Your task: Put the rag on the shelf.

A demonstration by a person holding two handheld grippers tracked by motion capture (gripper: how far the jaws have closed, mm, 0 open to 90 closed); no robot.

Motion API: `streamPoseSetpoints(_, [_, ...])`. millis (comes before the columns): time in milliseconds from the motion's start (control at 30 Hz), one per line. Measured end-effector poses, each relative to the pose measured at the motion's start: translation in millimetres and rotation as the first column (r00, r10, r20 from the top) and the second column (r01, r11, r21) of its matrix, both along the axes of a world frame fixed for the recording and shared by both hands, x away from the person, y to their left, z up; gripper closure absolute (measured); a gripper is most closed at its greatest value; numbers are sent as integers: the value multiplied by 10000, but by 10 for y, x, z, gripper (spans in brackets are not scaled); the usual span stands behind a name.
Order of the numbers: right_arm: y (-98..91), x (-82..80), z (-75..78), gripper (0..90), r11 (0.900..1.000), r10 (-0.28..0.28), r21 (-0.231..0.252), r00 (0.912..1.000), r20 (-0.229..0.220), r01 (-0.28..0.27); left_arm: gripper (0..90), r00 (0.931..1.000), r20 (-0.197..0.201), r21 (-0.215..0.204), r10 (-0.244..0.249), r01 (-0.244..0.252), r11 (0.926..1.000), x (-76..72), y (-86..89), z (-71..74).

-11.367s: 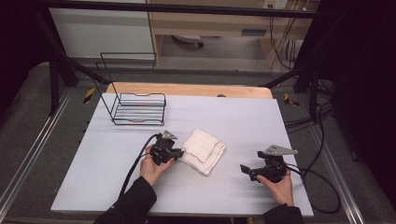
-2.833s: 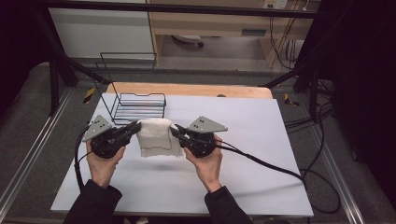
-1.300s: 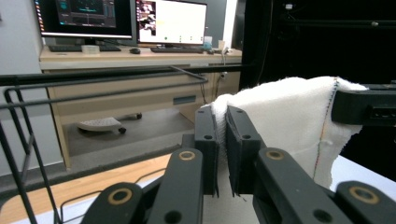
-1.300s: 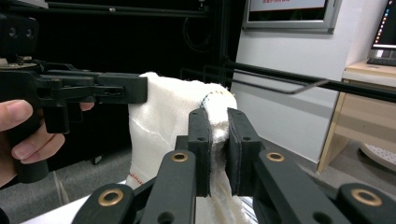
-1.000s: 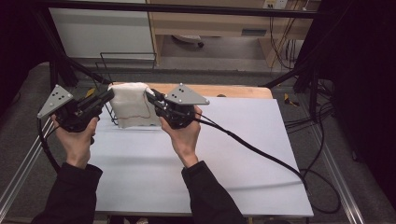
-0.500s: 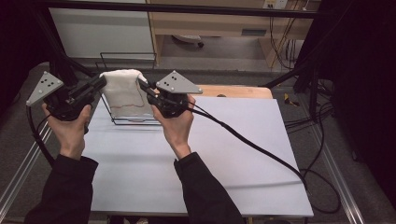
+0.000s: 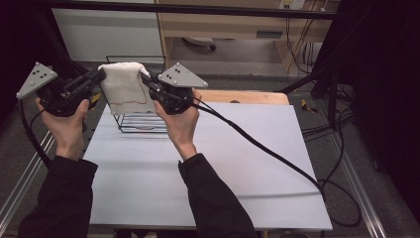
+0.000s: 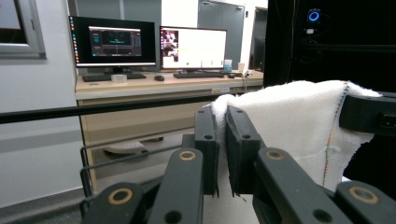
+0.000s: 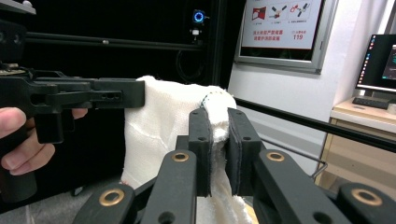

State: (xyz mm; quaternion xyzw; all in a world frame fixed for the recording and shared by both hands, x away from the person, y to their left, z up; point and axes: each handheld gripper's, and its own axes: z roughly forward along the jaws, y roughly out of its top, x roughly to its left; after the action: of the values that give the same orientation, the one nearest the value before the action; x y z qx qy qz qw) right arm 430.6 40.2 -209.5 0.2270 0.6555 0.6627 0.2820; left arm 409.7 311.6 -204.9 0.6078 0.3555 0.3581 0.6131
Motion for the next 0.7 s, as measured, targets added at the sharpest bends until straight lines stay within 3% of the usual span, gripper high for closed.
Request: streamPoseSetpoints(700, [144,171,311,820,9997,-205,163,9991,364,199,837,9987,383,-192,350,-343,9992,152,79,290])
